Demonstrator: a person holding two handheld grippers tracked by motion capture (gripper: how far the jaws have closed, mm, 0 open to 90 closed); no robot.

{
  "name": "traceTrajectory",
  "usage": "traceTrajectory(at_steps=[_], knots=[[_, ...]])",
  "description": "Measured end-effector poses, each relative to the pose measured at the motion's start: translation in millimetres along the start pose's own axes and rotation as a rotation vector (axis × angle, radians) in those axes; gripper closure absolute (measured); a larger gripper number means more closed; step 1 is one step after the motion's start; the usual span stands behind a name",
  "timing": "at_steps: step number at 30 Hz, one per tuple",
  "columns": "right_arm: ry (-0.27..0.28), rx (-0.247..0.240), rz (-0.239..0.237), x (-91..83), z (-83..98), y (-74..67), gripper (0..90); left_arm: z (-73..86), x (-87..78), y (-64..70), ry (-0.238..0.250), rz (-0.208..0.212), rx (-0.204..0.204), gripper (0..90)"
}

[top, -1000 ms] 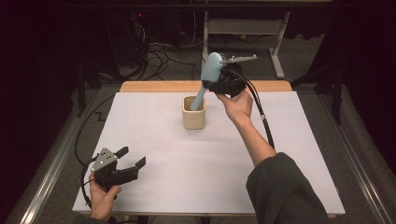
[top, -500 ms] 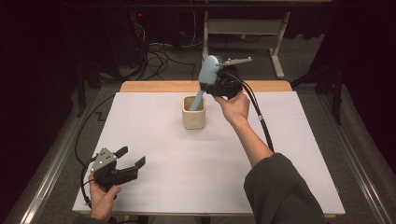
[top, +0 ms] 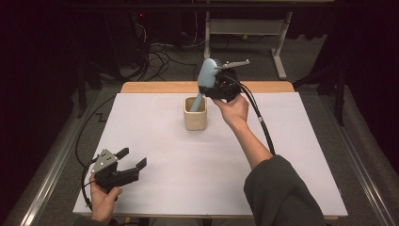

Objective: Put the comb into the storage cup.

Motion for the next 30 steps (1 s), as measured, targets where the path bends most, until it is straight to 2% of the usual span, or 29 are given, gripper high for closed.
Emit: traceTrajectory(at_steps=[30], knots=[[-0.027,0.018,-0.002,13.3,12.1,4.6,55.4,0.0,-0.9,-2.5,0.012,-0.018,-0.016,20.0]])
Point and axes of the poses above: each handheld gripper's, and its own axes: x roughly forward along the jaws, z roughly out of its underside, y roughly to its right, the point moved 2 cm from there along x, roughly forward along the jaws, and after that the axes turned 5 degrees about -y, right-handed, at the moved point
